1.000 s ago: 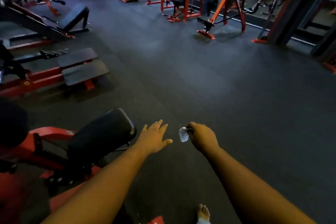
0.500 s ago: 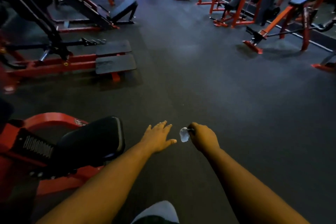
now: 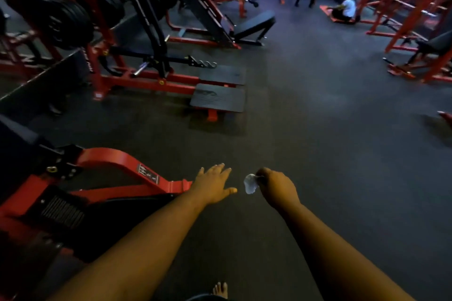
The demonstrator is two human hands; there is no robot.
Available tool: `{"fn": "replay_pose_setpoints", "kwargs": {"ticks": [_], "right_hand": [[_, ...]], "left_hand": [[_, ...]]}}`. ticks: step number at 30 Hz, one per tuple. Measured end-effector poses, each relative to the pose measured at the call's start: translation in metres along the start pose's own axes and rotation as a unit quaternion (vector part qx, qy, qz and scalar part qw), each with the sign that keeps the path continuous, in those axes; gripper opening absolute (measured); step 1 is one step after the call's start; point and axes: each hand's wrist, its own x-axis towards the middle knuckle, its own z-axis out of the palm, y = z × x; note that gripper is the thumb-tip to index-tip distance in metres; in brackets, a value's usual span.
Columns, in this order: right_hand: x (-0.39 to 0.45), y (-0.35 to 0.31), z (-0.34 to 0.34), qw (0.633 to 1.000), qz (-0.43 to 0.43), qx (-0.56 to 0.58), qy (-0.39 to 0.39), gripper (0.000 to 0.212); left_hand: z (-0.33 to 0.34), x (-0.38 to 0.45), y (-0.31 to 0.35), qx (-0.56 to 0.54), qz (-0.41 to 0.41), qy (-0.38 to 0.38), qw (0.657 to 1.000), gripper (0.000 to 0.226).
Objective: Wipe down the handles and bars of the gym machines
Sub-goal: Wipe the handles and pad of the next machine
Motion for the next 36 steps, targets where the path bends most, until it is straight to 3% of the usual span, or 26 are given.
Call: {"fn": "replay_pose_setpoints", "kwargs": {"ticks": [8, 13, 21, 26, 36], "right_hand": [[0.165, -0.051, -0.015, 0.992, -0.127, -0.01, -0.02, 0.022], [0.282, -0.1, -0.011, 0.971, -0.23, -0.015, -0.057, 0.018], [0.428, -0.197, -0.019, 0.917, -0.374, -0.028, -0.138, 0.027], [0.49, -0.287, -0.005, 0.871, -0.46, -0.052, -0.167, 0.017], [0.582, -0.47, 0.045, 0.8, -0.556, -0.056, -0.22, 0.013]], "left_hand": [[-0.056, 0.079, -0.076, -0.031, -0.113, 0.013, 0.993, 0.083], [-0.076, 0.128, -0.135, -0.074, -0.218, 0.057, 0.971, 0.082], [-0.117, 0.176, -0.207, -0.134, -0.379, 0.083, 0.912, 0.084], [-0.131, 0.184, -0.261, -0.152, -0.451, 0.109, 0.873, 0.083], [-0.164, 0.187, -0.426, -0.186, -0.555, 0.128, 0.8, 0.084]]}}
